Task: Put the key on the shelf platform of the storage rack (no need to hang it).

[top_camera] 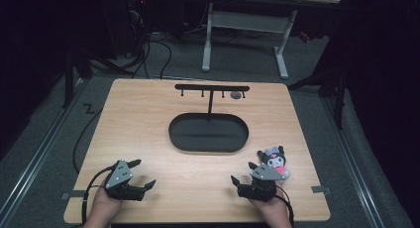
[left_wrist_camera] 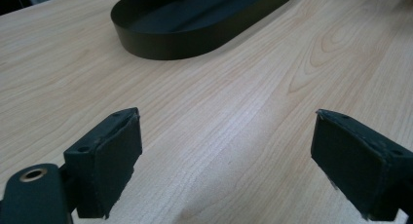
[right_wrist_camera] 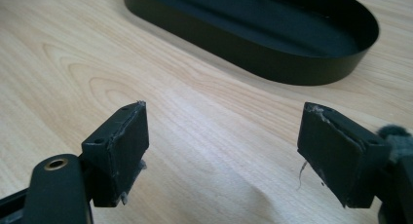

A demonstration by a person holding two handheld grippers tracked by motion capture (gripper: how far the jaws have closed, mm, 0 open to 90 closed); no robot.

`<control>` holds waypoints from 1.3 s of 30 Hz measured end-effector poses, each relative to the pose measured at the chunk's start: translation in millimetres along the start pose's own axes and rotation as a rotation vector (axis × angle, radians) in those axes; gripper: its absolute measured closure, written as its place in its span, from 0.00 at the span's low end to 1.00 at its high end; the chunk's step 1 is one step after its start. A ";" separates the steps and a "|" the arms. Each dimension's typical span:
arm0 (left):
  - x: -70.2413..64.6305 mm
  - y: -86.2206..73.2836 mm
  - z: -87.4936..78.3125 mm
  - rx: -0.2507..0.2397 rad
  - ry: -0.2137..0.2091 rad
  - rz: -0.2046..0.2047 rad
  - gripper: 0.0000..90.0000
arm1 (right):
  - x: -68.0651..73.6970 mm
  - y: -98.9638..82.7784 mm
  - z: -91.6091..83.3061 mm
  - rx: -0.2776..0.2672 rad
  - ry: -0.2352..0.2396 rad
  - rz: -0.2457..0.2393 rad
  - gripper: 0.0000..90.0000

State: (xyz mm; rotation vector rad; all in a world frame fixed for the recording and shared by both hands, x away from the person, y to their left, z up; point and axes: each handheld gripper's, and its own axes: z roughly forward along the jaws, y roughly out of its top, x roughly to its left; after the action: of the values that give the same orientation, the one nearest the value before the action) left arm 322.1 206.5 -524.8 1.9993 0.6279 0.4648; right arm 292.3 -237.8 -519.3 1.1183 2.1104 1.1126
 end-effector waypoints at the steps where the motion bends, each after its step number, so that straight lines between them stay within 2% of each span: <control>1: 0.0 0.0 0.0 0.000 0.000 0.000 0.13 | 0.0 0.0 0.0 0.000 0.000 0.000 0.21; 8: 2.6 -1.3 -3.2 -0.007 0.006 -0.007 0.13 | -3.3 2.0 0.3 -0.019 -0.020 0.016 0.21; 15: 2.0 -1.6 -0.7 0.001 0.003 -0.004 0.13 | -3.0 0.7 1.7 -0.013 -0.017 0.012 0.21; 39: 2.3 -1.8 0.0 0.007 -0.001 -0.003 0.13 | -9.0 0.5 -1.3 -0.023 -0.015 0.043 0.22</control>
State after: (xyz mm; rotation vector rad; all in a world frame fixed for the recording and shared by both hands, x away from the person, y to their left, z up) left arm 323.5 208.7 -526.3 2.0048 0.6332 0.4605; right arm 296.4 -245.7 -517.7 1.1621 2.0657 1.1420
